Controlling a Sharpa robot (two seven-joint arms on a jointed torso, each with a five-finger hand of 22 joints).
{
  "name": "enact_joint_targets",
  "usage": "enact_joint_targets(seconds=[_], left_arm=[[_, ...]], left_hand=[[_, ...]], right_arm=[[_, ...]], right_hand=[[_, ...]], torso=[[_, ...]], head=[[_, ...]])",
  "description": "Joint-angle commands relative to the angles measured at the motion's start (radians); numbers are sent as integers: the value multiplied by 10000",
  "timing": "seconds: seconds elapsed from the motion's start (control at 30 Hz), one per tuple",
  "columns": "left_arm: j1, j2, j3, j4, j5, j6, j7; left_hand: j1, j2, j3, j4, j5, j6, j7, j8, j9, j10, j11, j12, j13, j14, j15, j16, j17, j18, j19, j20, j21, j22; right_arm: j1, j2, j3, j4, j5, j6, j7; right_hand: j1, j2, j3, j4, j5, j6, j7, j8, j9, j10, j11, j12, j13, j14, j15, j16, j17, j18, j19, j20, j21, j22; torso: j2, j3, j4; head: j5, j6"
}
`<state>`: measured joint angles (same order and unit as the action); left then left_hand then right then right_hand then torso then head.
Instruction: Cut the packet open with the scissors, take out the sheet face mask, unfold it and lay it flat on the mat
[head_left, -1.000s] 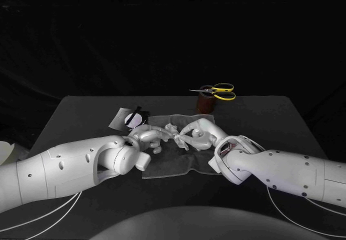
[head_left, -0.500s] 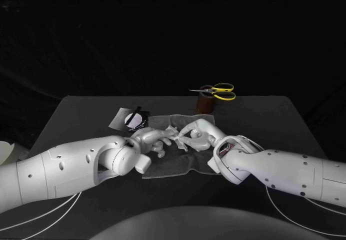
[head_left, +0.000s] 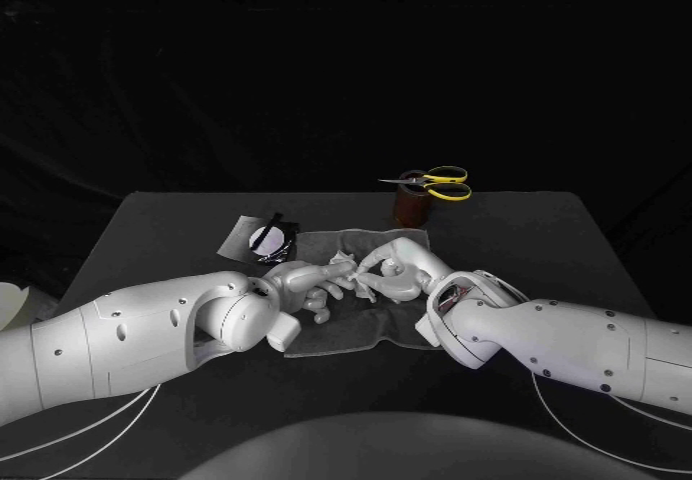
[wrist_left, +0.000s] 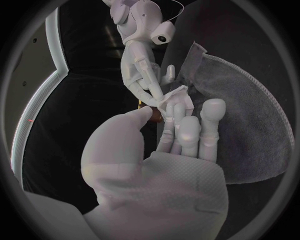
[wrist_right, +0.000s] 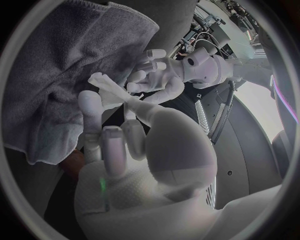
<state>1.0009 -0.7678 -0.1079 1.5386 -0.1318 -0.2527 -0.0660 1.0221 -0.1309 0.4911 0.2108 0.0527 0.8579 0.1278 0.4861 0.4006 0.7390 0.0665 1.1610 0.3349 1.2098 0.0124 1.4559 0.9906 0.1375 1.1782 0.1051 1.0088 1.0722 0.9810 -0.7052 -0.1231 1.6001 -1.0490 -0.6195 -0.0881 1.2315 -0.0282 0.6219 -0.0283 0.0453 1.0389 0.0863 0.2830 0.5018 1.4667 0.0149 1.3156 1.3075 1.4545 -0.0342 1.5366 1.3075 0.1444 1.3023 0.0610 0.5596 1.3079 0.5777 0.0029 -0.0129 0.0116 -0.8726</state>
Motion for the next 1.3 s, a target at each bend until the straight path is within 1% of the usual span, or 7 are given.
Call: enact_joint_targets(seconds=[0.03, 0.2, 0.33, 0.47, 0.57, 0.73, 1.3], left_arm=[[11, -3, 6, 31, -49, 307, -164], [11, -26, 4, 37, -13, 366, -236], [11, -17, -1, 47, 260, 302, 54], [11, 7, -4, 55, 663, 154, 621], [11, 29, -5, 54, 990, 64, 1046], [11, 48, -5, 49, 1344, 77, 1515], [11, 24, -5, 35, 1661, 490, 1713]], left_hand=[[183, 27, -259, 175, -39, 117, -14, -60, -48, 65, -21, 78, 4, 57, -48, 65, 21, 61, 100, -17, -23, 9], [292, 123, -731, 700, -41, 203, -15, -104, -130, 95, -21, 111, -11, 128, -52, 82, 81, 43, 187, -27, 12, 45], [606, 138, -931, 749, -39, -84, 42, -318, -255, 8, -9, 71, -40, 43, -43, 47, -40, 65, 118, -26, -117, -55], [1394, 222, -1017, 570, -36, -252, 95, -477, -375, -242, 38, -48, -107, -404, 1, -107, -597, 166, -270, 17, -665, -484], [2190, 451, -827, 205, -31, -229, 31, -475, -411, -327, 33, -114, -160, -557, 11, -159, -738, 188, -365, 42, -805, -574], [2989, 497, -643, -348, -37, -82, -61, -365, -405, -349, 19, -218, -243, -692, 3, -187, -865, 215, -464, 42, -963, -683], [3311, 228, -730, -812, -43, 386, -201, -153, -422, -135, -10, -316, -355, -664, -17, -116, -749, 202, -444, 23, -946, -629]], right_arm=[[0, -1, 7, 9, -179, -33, 8], [-1, -23, 8, 21, -236, -57, -7], [0, -34, 9, 34, -267, 77, -7], [0, -30, 10, 54, -308, 248, -25], [0, -31, 10, 65, -357, 350, -48], [1, -26, 9, 64, -454, 484, -107], [1, -3, 9, -10, -643, 473, -278]], right_hand=[[37, 53, 68, -15, 30, 101, -13, 90, 125, 289, -83, 61, 1061, 909, -169, 39, 1984, 56, 59, -19, 53, 601], [39, 56, 78, -20, 31, 105, -16, 94, 127, 288, -86, 53, 1055, 915, -172, 45, 1997, 55, 65, -21, 65, 604], [39, 56, 78, -20, 31, 105, -16, 94, 127, 288, -86, 53, 1055, 915, -172, 45, 1997, 55, 65, -21, 65, 604], [39, 56, 78, -20, 31, 105, -16, 94, 127, 288, -86, 53, 1055, 915, -172, 45, 1997, 55, 65, -21, 65, 604], [41, 53, 84, -27, 31, 106, -18, 96, 128, 292, -88, 60, 1060, 916, -174, 46, 1997, 56, 68, -23, 66, 605], [41, 53, 84, -27, 31, 106, -18, 96, 128, 292, -88, 60, 1060, 916, -174, 46, 1997, 56, 68, -23, 66, 605], [43, 33, 96, -51, 30, 111, -22, 103, 134, 299, -94, 70, 1066, 920, -181, 50, 2007, 50, 85, -30, 108, 616]], torso=[[4, -2, 0], [-2, -5, 3], [3, -4, 6], [0, -6, -12], [0, -5, -12], [1, 5, -3], [2, 0, 3]], head=[[-9, 0], [1, 0], [14, 0], [26, 0], [17, 0], [21, 0], [-21, 0]])
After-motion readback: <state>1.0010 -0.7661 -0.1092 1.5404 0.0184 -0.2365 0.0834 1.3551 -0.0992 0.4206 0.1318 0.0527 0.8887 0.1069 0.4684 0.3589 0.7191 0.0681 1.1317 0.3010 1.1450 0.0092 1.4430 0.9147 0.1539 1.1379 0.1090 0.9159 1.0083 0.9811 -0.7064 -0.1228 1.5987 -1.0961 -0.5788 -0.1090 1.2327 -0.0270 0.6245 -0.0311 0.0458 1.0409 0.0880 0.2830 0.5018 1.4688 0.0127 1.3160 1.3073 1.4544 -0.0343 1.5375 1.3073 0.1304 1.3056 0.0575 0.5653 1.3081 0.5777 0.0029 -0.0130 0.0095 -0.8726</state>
